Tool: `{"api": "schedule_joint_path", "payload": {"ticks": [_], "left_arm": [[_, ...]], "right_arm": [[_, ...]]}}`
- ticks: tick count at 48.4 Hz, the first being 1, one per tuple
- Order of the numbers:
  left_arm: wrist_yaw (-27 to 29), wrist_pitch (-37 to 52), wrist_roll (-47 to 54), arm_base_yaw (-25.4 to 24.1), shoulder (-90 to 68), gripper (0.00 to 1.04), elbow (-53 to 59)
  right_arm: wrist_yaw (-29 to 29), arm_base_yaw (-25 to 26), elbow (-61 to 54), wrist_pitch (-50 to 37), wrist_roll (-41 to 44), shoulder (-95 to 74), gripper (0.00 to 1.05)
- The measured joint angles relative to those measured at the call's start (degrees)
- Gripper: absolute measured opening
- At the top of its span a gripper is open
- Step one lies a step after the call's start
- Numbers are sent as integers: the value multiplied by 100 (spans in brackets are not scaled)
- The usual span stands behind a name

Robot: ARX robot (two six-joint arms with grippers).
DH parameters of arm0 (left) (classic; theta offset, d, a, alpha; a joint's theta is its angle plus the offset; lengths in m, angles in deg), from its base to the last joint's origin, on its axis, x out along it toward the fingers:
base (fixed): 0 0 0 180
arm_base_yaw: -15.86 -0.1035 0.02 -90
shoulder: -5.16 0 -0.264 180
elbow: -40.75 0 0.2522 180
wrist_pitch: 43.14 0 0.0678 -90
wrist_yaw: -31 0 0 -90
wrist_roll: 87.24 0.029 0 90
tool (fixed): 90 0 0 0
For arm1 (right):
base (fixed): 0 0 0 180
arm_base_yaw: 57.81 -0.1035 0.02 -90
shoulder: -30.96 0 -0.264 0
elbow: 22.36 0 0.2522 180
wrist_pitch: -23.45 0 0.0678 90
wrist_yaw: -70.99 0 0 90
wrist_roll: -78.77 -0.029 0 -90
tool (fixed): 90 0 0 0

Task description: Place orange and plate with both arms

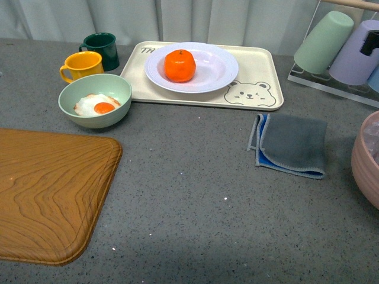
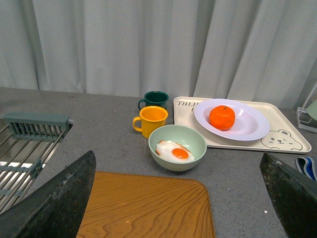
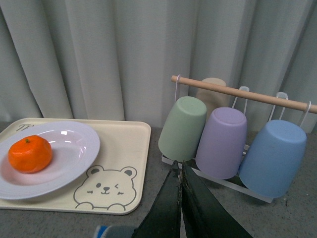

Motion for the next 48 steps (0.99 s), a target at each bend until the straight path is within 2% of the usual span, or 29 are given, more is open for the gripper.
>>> {"api": "schedule_joint_path", "payload": {"ticks": [14, 19, 25, 27, 32, 48], "left_arm": [[-2, 0, 0, 0, 0, 98, 0], [0, 0, 0, 0, 0, 98, 0], [0, 0, 0, 0, 0, 98, 0], [0, 0, 0, 0, 0, 98, 0], [0, 0, 0, 0, 0, 98, 0], [0, 0, 0, 0, 0, 98, 0]], "right_arm": [[221, 264, -1051, 195, 2, 1211, 1], [304, 334, -1244, 765, 0, 1867, 1], [413, 413, -1523, 1045, 2, 2575, 1], [723, 623, -1639, 1163, 2, 2820, 1], [730, 780, -1880, 1508, 2, 3342, 1], [756, 780, -2218, 2413, 2, 4612, 1]]}}
